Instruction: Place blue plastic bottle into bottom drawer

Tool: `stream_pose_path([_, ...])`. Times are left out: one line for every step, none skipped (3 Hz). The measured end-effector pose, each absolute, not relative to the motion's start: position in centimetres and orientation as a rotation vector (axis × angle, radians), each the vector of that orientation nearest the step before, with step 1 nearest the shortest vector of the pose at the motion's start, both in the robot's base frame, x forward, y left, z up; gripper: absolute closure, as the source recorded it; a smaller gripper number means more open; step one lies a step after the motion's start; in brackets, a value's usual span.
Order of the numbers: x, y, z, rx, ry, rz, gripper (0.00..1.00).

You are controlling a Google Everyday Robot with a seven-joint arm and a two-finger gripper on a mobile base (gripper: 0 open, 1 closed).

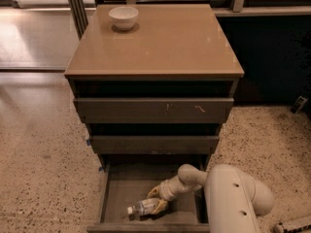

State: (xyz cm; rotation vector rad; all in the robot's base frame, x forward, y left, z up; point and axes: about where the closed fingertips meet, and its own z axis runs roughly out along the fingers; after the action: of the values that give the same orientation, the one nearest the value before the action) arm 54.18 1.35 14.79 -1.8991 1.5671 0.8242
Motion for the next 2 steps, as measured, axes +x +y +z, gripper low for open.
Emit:
stream_pose_path([54.17, 1.35, 14.79, -1.899, 1.567, 0.824, 0.58])
stream_pose_path([54.17, 1.35, 14.79, -1.899, 1.567, 0.824, 0.35])
